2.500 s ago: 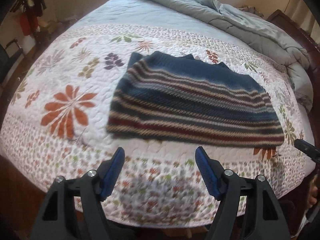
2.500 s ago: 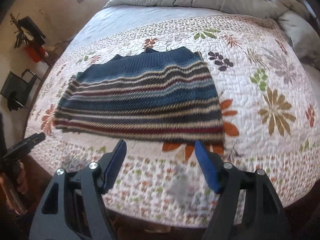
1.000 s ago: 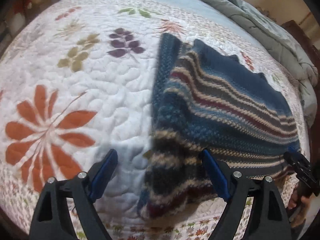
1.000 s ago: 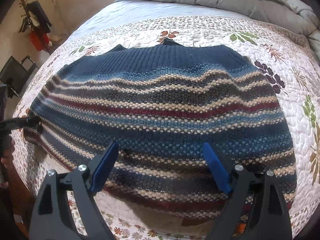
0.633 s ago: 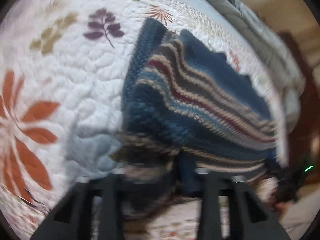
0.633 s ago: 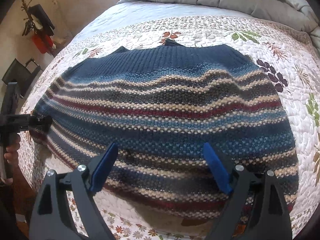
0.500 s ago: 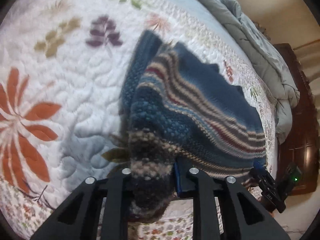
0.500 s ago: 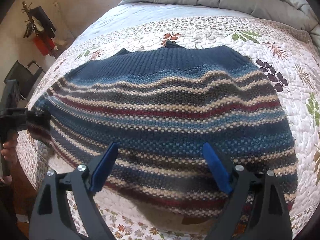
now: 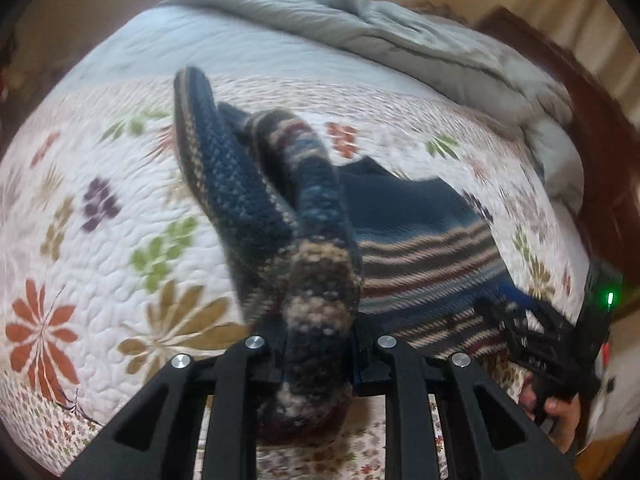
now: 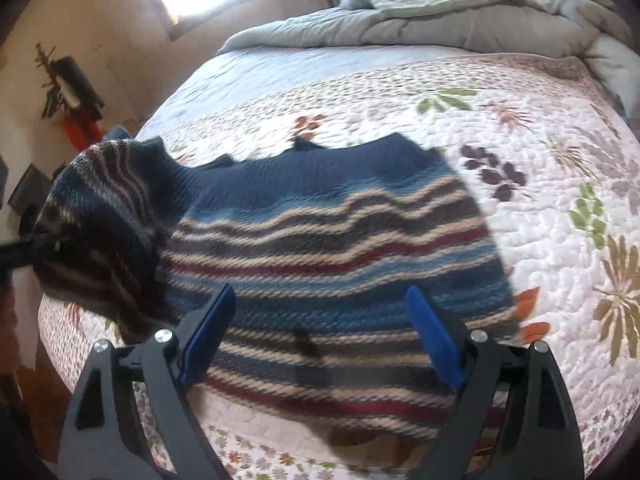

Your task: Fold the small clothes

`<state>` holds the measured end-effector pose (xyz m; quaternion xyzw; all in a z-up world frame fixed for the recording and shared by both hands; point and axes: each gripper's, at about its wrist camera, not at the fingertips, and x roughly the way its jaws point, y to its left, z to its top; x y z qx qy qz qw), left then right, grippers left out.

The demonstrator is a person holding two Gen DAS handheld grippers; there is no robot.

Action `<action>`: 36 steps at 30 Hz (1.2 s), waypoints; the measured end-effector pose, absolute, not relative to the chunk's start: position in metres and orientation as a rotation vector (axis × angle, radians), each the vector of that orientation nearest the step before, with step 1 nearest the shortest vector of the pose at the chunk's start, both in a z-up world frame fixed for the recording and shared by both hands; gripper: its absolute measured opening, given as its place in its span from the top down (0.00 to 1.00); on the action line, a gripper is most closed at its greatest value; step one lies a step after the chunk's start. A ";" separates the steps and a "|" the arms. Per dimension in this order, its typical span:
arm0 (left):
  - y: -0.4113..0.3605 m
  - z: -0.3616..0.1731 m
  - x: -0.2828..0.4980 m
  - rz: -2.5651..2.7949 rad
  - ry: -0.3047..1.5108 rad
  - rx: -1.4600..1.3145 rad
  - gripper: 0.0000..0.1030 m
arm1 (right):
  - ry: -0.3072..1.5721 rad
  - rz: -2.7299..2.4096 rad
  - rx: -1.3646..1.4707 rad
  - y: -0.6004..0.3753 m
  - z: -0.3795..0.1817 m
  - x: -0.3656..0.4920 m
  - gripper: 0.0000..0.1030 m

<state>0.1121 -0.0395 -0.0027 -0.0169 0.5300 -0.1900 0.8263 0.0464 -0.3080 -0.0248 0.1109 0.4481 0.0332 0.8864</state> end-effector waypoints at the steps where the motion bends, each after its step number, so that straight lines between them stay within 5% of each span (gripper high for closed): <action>1: -0.048 -0.002 0.107 -0.411 1.125 -0.012 0.80 | 0.931 0.059 0.242 -0.313 -0.025 0.046 0.16; 9: -0.122 -0.021 0.068 -0.490 1.122 0.190 0.74 | 0.960 0.017 0.250 -0.324 -0.037 0.051 0.16; 13: -0.140 -0.044 0.065 -0.584 1.195 0.160 0.42 | 0.984 -0.032 0.196 -0.326 -0.045 0.055 0.14; 22: -0.085 -0.007 0.059 -0.596 1.115 -0.008 0.21 | 1.010 -0.055 0.194 -0.329 -0.054 0.057 0.14; 29: -0.007 -0.028 0.114 -0.196 1.083 -0.066 0.20 | 0.976 -0.030 0.259 -0.327 -0.042 0.051 0.14; 36: -0.010 -0.069 0.123 -0.377 1.219 -0.091 0.18 | 1.078 0.063 0.232 -0.294 -0.017 0.056 0.13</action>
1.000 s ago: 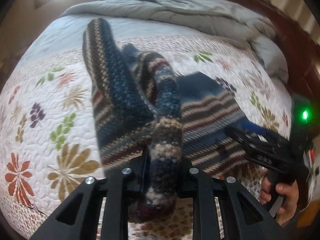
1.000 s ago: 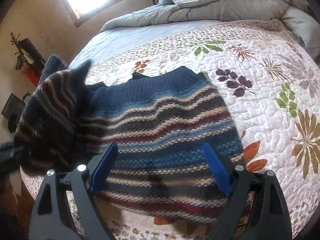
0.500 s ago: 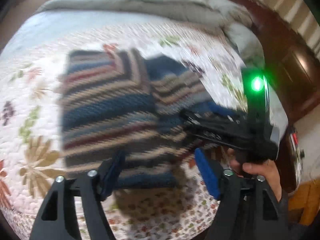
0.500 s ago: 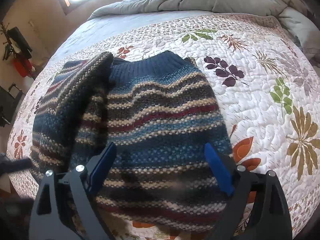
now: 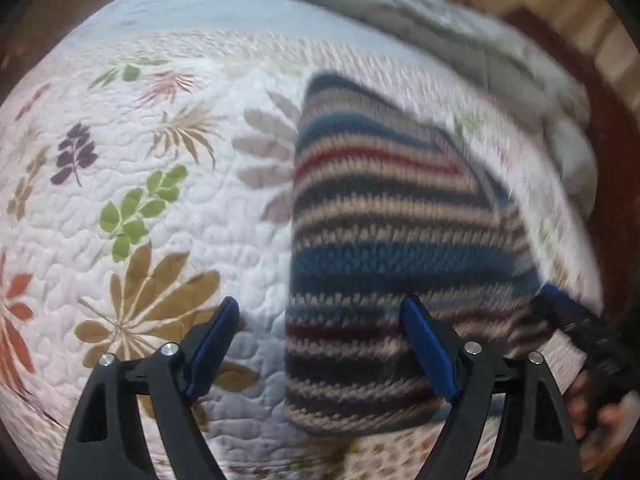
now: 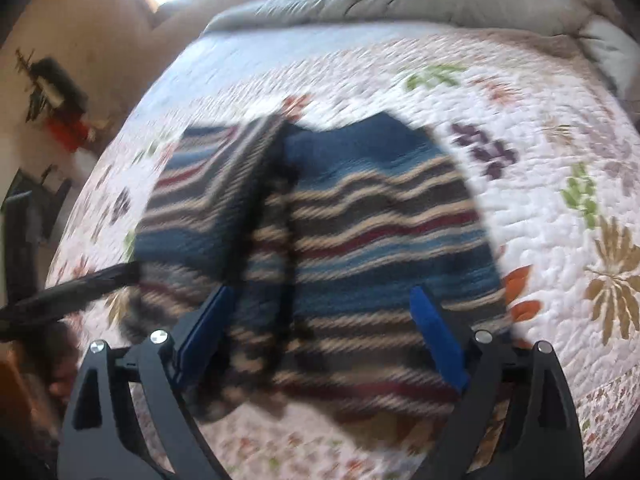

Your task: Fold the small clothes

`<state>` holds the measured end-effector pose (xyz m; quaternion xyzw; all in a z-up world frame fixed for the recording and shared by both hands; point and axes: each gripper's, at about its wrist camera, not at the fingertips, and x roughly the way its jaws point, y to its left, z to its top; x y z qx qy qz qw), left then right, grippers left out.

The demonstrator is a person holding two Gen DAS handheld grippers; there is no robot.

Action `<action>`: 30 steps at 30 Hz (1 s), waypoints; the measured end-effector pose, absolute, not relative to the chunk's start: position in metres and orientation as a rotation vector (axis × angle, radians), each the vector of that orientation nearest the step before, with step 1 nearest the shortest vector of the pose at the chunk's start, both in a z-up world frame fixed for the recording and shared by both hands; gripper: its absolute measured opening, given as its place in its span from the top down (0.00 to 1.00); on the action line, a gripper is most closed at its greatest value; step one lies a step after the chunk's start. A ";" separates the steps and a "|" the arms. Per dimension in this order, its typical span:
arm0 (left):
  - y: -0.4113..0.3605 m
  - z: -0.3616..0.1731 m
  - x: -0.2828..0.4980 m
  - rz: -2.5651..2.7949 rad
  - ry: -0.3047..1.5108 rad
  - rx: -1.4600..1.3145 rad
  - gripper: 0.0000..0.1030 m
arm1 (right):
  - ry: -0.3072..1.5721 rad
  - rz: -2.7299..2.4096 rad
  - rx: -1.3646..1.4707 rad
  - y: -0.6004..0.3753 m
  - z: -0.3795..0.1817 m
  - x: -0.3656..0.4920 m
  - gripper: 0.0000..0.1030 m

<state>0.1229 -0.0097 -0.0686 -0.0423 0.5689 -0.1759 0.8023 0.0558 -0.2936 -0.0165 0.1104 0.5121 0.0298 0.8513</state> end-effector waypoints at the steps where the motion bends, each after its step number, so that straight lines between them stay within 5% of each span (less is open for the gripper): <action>1: -0.010 -0.069 0.122 -0.377 1.228 -0.079 0.18 | 1.119 0.064 0.196 -0.284 -0.015 0.059 0.13; 9: 0.017 -0.049 0.122 -0.226 1.167 -0.095 0.19 | 1.271 0.149 0.244 -0.255 -0.003 0.069 0.09; 18: 0.031 -0.064 0.137 -0.134 1.180 -0.117 0.17 | 1.377 0.221 0.378 -0.243 -0.053 0.097 0.10; 19: 0.033 -0.067 0.139 -0.135 1.187 -0.127 0.17 | 1.390 0.247 0.412 -0.242 -0.060 0.101 0.13; 22: 0.032 -0.071 0.141 -0.137 1.189 -0.128 0.17 | 1.391 0.284 0.443 -0.239 -0.067 0.109 0.56; 23: 0.032 -0.071 0.141 -0.134 1.186 -0.124 0.17 | 1.379 0.291 0.446 -0.239 -0.064 0.110 0.62; 30: 0.029 -0.069 0.139 -0.151 1.177 -0.136 0.17 | 1.300 0.347 0.413 -0.255 -0.017 0.107 0.74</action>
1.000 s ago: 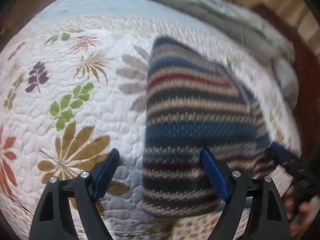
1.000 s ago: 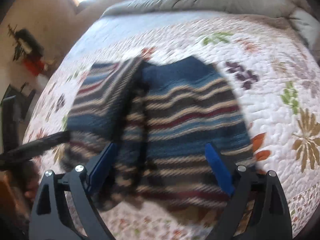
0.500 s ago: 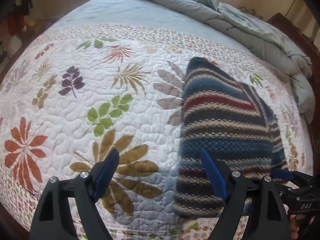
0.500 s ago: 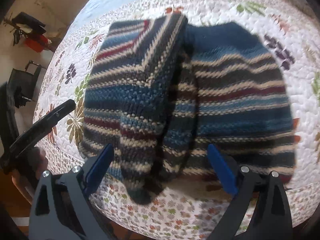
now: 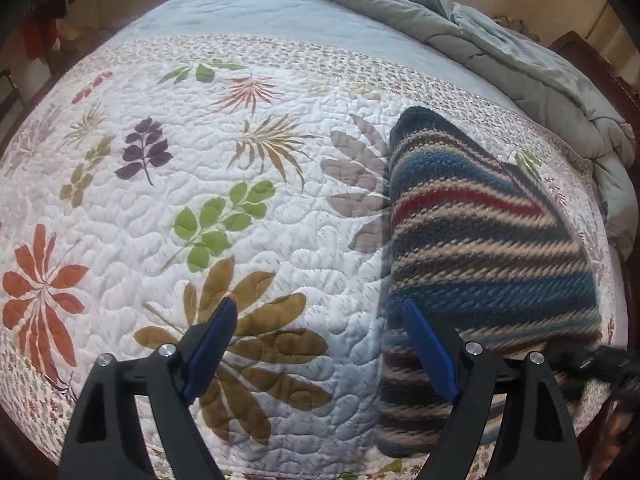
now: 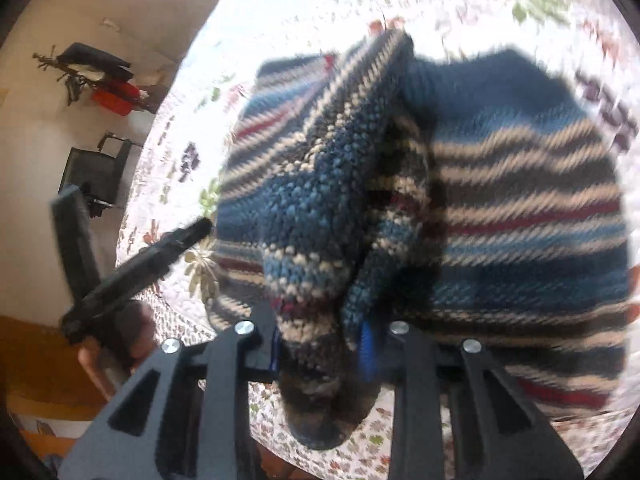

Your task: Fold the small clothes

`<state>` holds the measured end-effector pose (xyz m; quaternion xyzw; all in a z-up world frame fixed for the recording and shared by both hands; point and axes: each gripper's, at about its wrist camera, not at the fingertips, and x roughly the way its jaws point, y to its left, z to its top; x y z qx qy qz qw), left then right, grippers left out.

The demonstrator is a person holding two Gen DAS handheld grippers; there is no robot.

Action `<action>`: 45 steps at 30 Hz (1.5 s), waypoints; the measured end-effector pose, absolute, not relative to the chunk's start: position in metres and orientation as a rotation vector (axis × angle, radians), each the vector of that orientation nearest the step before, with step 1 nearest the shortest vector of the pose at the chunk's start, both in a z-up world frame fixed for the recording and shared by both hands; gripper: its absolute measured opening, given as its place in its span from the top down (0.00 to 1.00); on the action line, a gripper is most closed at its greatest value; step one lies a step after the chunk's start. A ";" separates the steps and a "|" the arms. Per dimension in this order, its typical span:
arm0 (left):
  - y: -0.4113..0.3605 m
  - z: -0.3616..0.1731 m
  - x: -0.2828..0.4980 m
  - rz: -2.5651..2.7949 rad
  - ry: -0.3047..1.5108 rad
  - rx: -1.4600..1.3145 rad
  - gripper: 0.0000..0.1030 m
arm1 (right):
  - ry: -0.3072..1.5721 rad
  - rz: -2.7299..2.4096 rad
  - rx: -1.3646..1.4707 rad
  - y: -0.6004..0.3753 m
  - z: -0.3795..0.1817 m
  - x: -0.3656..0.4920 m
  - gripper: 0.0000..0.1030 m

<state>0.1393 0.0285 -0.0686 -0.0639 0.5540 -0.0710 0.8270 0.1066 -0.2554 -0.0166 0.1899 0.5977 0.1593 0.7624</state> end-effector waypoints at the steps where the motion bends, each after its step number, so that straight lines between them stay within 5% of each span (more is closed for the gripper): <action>1: 0.027 -0.068 0.139 -0.150 1.174 -0.130 0.17 | 1.280 0.342 0.380 -0.259 -0.002 0.107 0.74; 10: 0.005 -0.068 0.134 -0.207 1.172 -0.099 0.16 | 1.212 0.180 0.264 -0.327 0.047 0.099 0.74; 17: -0.021 -0.072 0.126 -0.274 1.184 -0.057 0.15 | 1.358 -0.032 0.262 -0.391 -0.043 0.094 0.70; 20: -0.033 -0.076 0.123 -0.301 1.192 -0.030 0.15 | 1.326 -0.003 0.291 -0.398 -0.049 0.091 0.57; 22: -0.042 -0.079 0.121 -0.321 1.202 -0.020 0.15 | 1.303 -0.013 0.251 -0.400 -0.039 0.086 0.34; 35: -0.080 -0.078 0.098 -0.435 1.265 -0.012 0.15 | 1.281 0.152 0.340 -0.386 -0.014 0.020 0.32; 39: -0.082 -0.089 0.098 -0.433 1.308 -0.020 0.13 | 1.301 0.132 0.316 -0.384 -0.027 0.025 0.53; 41: -0.080 -0.096 0.100 -0.458 1.352 -0.077 0.13 | 1.309 0.119 0.319 -0.386 -0.031 0.022 0.69; 42: -0.080 -0.097 0.101 -0.461 1.360 -0.097 0.13 | 1.311 0.117 0.321 -0.386 -0.032 0.024 0.86; 45: -0.082 -0.098 0.099 -0.455 1.351 -0.083 0.13 | 1.291 0.130 0.371 -0.397 -0.025 0.023 0.89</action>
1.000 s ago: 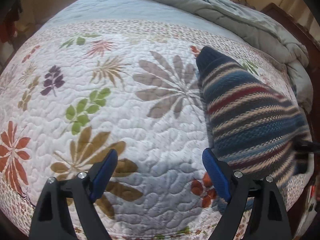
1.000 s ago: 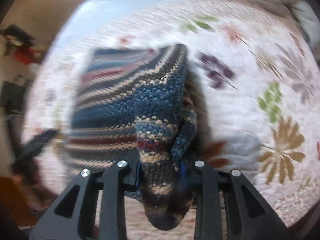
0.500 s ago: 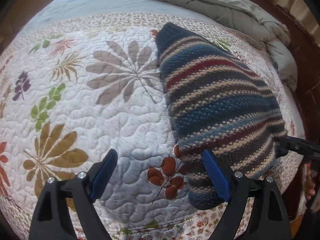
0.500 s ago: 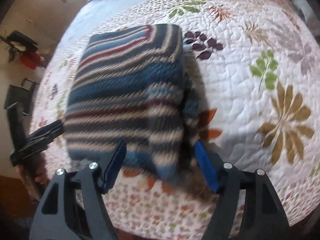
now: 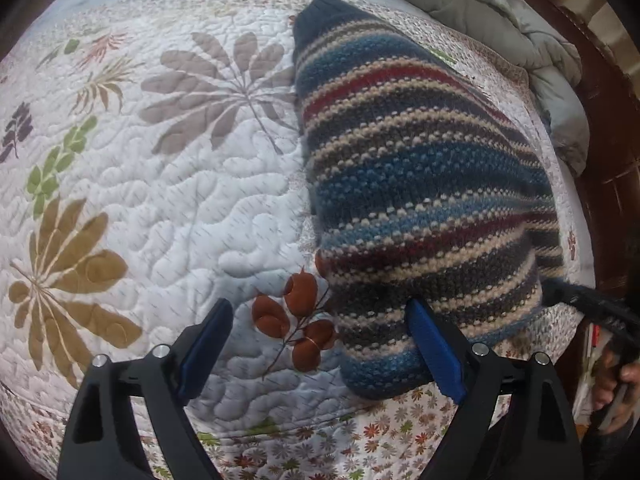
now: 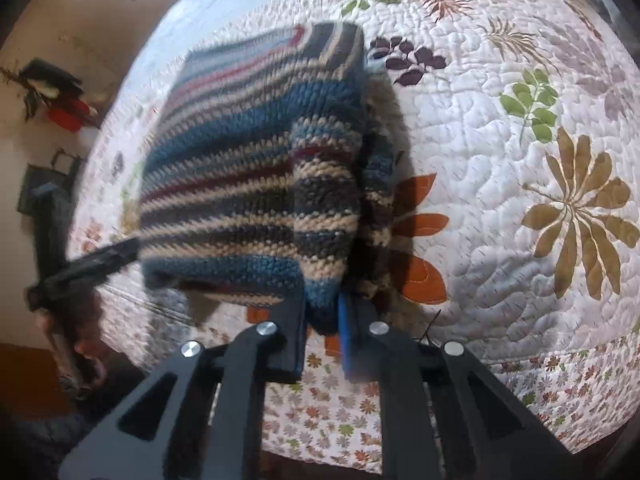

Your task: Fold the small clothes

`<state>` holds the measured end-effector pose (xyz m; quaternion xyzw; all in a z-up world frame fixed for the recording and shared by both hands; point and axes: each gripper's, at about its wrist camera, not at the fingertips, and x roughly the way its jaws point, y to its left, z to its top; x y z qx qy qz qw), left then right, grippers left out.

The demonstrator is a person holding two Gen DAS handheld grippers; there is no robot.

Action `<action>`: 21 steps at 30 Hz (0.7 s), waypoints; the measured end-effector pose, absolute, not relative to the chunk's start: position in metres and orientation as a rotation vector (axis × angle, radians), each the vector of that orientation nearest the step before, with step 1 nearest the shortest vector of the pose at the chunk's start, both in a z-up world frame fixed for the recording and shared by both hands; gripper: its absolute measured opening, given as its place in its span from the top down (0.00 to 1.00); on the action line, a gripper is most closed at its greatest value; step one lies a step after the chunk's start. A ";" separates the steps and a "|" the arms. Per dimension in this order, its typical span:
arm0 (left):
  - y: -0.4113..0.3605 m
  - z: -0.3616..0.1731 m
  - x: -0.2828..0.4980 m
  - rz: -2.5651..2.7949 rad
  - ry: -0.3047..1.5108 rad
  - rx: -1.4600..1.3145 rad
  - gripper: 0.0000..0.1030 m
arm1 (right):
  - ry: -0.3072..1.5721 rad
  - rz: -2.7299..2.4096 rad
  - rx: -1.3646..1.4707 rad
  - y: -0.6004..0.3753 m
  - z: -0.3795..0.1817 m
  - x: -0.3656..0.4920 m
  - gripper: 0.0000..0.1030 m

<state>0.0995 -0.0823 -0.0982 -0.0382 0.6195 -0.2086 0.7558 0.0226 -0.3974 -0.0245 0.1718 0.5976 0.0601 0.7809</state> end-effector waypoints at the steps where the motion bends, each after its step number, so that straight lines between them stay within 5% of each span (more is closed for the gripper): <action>1: -0.084 -0.098 0.098 -0.452 1.345 -0.070 0.13 | 1.281 0.123 0.359 -0.401 -0.019 0.022 0.89; 5: -0.090 -0.097 0.096 -0.437 1.333 -0.033 0.13 | 1.301 0.125 0.333 -0.403 -0.020 0.018 0.75; 7: -0.091 -0.095 0.096 -0.436 1.330 -0.031 0.13 | 1.309 0.121 0.335 -0.400 -0.023 0.017 0.44; 8: -0.092 -0.095 0.096 -0.435 1.331 -0.031 0.13 | 1.306 0.124 0.341 -0.399 -0.025 0.015 0.41; 11: -0.090 -0.096 0.098 -0.431 1.341 -0.059 0.13 | 1.317 0.143 0.345 -0.394 -0.034 0.017 0.44; 15: -0.087 -0.101 0.097 -0.425 1.354 -0.096 0.13 | 1.333 0.149 0.326 -0.384 -0.044 0.025 0.80; 21: -0.086 -0.101 0.097 -0.429 1.357 -0.099 0.13 | 1.265 0.139 0.331 -0.393 -0.012 0.015 0.85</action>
